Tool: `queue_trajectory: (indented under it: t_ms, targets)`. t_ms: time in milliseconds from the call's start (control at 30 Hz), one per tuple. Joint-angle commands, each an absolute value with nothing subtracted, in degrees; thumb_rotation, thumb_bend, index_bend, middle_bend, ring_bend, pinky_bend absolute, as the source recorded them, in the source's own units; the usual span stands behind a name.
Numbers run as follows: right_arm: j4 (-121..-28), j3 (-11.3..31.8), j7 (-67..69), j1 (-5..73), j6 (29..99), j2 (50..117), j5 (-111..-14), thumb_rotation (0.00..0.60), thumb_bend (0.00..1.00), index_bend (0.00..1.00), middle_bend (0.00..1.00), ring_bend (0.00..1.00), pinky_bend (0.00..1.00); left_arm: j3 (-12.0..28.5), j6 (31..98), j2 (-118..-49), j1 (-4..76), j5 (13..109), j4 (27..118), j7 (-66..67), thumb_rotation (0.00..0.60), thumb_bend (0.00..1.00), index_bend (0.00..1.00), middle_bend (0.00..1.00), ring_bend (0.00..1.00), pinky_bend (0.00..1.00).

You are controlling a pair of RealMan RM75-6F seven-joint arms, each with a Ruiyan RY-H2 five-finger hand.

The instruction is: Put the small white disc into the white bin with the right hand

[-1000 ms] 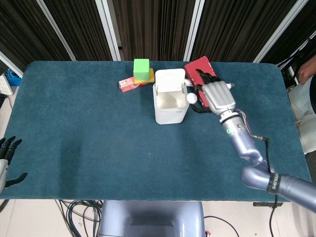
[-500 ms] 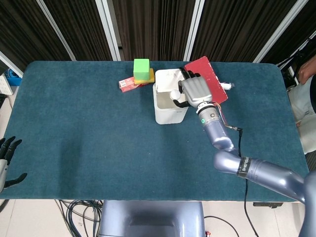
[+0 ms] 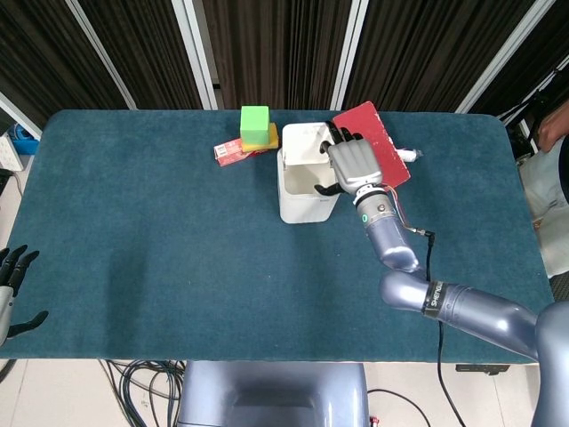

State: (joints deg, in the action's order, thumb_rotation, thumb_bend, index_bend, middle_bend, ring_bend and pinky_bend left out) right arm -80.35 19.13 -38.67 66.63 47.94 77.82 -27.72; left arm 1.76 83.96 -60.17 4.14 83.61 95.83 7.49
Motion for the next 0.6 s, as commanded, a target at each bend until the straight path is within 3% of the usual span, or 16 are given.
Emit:
queue_trajectory:
  t_ms: [33, 333, 600]
  targets:
    - [-82.23, 19.58, -37.3, 66.12, 48.95, 76.19, -28.35, 0.6, 0.11, 0.29, 0.09, 0.11, 0.24, 1.73, 83.95, -60.14, 4.14, 83.63, 95.8, 7.48, 0.6, 0.17, 0.18, 0.14, 0.01, 0.0]
    - [-97.9, 23.49, -24.69, 55.8, 56.08, 62.66, -37.14, 0.6, 0.12, 0.35, 0.1, 0.13, 0.24, 1.77, 84.07, -60.21, 4.09, 83.53, 95.84, 7.73, 0.6, 0.17, 0.18, 0.14, 0.01, 0.01]
    - [-106.61, 18.39, -12.4, 39.28, 62.62, 50.25, -51.6, 0.6, 0.13, 0.32, 0.11, 0.13, 0.24, 2.1, 84.33, -60.71, 4.08, 83.0, 95.97, 8.75, 0.6, 0.17, 0.18, 0.14, 0.01, 0.01]
